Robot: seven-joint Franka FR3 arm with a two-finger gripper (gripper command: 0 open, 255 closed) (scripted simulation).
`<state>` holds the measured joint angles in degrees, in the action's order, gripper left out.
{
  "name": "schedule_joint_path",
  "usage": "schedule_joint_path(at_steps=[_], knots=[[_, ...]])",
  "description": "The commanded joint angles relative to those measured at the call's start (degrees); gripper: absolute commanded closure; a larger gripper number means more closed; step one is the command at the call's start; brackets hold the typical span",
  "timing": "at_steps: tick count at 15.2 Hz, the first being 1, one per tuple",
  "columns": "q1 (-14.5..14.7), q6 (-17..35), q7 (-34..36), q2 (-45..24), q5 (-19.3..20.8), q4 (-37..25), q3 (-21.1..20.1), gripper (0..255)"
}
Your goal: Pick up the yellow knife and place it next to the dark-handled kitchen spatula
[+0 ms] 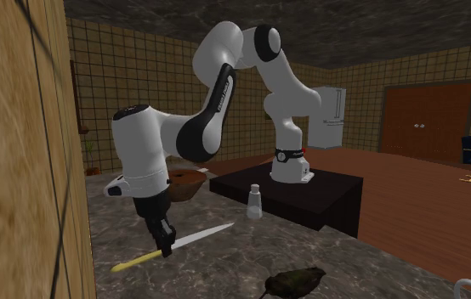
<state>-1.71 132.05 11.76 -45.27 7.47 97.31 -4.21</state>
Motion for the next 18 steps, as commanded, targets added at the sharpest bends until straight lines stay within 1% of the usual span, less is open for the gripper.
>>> schedule_joint_path(at_steps=[1,15,18], knots=[[-0.08,-0.6,-0.09,0.98,-0.08,0.39,-0.07,255],[-0.52,-7.05,-0.76,9.03,-0.9,1.97,-0.73,255],[-3.21,-5.44,-3.88,10.94,-0.78,5.3,0.1,255]])
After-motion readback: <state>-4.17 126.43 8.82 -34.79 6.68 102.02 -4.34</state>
